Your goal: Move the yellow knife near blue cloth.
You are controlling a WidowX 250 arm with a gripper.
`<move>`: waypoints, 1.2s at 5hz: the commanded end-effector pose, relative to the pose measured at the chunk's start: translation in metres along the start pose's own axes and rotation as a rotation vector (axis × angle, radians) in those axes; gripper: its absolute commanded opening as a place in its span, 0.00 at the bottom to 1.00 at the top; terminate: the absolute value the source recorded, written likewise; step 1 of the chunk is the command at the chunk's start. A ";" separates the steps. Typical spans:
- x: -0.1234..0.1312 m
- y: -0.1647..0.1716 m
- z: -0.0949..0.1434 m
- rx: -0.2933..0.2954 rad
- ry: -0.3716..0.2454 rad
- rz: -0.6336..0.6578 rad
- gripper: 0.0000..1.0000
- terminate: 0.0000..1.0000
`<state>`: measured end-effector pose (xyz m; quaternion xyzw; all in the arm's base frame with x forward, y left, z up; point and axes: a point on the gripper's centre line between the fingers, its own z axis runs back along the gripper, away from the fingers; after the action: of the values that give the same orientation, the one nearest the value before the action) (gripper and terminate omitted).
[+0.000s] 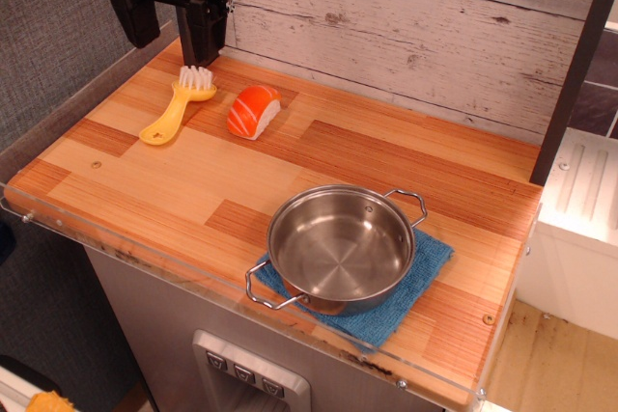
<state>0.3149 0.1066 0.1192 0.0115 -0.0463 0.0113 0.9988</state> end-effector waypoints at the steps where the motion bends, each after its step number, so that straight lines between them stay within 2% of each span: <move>1: 0.000 0.000 0.000 0.000 0.000 0.000 1.00 0.00; 2: 0.001 0.011 -0.002 -0.013 0.004 0.024 1.00 0.00; 3: 0.001 0.035 -0.005 -0.052 -0.002 0.054 1.00 0.00; 4: 0.005 0.065 -0.023 -0.018 0.013 0.079 1.00 0.00; 5: 0.007 0.074 -0.045 -0.032 0.025 0.118 1.00 0.00; 6: 0.011 0.066 -0.061 -0.020 0.022 0.115 1.00 0.00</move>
<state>0.3272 0.1740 0.0493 -0.0092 -0.0204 0.0748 0.9969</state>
